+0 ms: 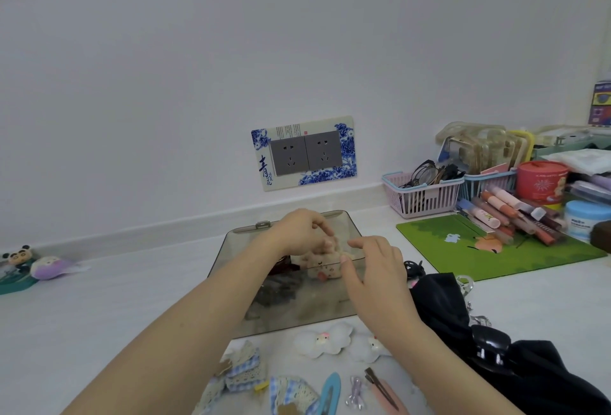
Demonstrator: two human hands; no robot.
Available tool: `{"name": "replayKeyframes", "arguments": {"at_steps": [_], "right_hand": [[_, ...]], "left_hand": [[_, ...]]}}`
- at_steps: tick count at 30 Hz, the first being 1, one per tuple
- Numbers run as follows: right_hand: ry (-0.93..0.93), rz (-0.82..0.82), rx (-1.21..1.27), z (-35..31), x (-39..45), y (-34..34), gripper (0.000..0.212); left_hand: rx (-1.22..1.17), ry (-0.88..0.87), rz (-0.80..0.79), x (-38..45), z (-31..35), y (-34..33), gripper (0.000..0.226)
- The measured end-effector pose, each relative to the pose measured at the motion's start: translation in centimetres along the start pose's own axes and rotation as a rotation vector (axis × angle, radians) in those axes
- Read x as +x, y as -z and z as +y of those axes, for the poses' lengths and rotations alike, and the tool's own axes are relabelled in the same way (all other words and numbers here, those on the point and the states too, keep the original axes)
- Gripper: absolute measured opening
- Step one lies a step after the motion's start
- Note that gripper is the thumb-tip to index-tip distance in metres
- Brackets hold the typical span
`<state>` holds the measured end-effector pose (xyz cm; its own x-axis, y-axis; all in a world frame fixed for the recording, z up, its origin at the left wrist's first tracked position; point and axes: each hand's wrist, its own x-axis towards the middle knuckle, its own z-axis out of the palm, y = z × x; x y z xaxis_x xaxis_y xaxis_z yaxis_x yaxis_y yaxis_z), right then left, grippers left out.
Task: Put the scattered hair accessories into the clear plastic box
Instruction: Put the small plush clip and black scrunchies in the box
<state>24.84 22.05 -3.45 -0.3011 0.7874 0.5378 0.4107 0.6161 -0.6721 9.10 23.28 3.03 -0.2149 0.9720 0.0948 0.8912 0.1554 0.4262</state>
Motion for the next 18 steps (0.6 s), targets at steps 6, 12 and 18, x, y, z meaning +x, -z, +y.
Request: {"name": "replayKeyframes", "arguments": {"at_steps": [6,12,18], "right_hand": [[0.026,0.026,0.068,-0.8,-0.3,1.8,0.030],[-0.007,0.150,0.044,-0.4,-1.3,7.4,0.030],[-0.155,0.069,-0.094,2.5,-4.8,11.6,0.021]], "left_hand": [[-0.088,-0.134,0.243,-4.6,3.0,0.1,0.015],[-0.084,-0.273,0.199,-9.1,6.5,-0.6,0.018],[-0.105,-0.402,-0.086,-10.5,9.1,-3.2,0.024]]}}
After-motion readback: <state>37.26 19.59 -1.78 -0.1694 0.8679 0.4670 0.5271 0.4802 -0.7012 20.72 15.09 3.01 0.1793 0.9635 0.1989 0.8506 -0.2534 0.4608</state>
